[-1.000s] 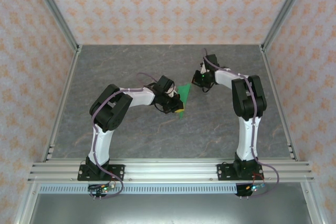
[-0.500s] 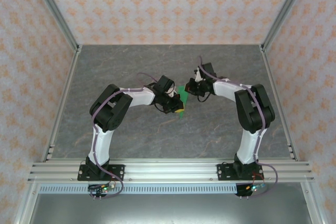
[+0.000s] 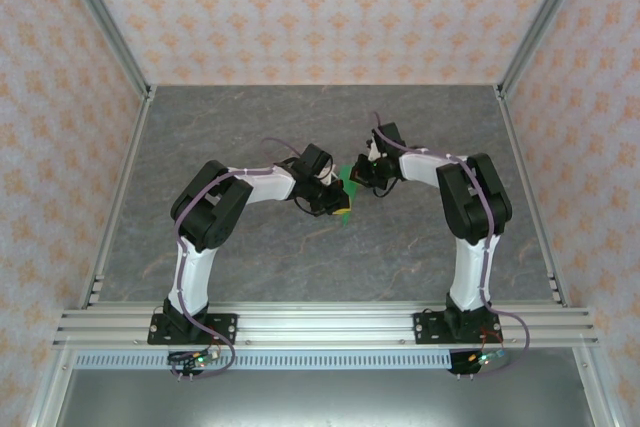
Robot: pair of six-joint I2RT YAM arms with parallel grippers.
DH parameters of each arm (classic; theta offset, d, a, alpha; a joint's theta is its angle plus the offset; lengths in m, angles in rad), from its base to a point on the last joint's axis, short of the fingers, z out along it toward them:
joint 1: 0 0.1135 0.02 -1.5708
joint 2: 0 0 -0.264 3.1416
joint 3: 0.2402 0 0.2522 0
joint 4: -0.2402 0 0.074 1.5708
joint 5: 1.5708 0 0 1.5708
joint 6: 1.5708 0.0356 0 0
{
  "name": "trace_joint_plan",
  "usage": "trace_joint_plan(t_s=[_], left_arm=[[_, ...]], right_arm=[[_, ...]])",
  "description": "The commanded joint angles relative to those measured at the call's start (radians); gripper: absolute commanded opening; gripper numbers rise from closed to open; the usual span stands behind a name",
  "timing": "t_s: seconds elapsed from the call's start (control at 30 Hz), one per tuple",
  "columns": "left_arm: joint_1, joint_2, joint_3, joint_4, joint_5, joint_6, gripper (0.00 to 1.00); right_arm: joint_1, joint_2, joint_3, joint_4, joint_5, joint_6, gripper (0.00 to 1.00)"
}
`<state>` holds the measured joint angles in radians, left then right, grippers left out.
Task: Fold a paper plane with a square sheet of paper (fold left side to right side)
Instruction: Fold the wing for the fifth time at the center of the table.
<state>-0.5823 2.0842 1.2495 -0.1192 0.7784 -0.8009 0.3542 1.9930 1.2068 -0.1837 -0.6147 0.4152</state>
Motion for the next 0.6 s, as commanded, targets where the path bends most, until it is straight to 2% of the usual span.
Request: trace_joint_plan(t_s=[0.0, 0.13, 0.33, 0.57], left_arm=[[-0.029, 0.026, -0.056, -0.216, -0.025, 0.052, 0.00], [-0.030, 0.009, -0.086, -0.219, -0.025, 0.063, 0.00], [-0.030, -0.037, -0.082, -0.137, -0.001, 0.039, 0.01], [-0.029, -0.093, -0.010, -0.128, 0.008, 0.049, 0.10]], right_arm=[[-0.001, 0.054, 0.017, -0.098, 0.090, -0.027, 0.03], [0.000, 0.058, 0.027, -0.109, 0.090, -0.028, 0.03], [0.002, 0.070, 0.031, -0.109, 0.070, -0.032, 0.03], [0.000, 0.079, 0.032, -0.114, 0.058, -0.038, 0.03]])
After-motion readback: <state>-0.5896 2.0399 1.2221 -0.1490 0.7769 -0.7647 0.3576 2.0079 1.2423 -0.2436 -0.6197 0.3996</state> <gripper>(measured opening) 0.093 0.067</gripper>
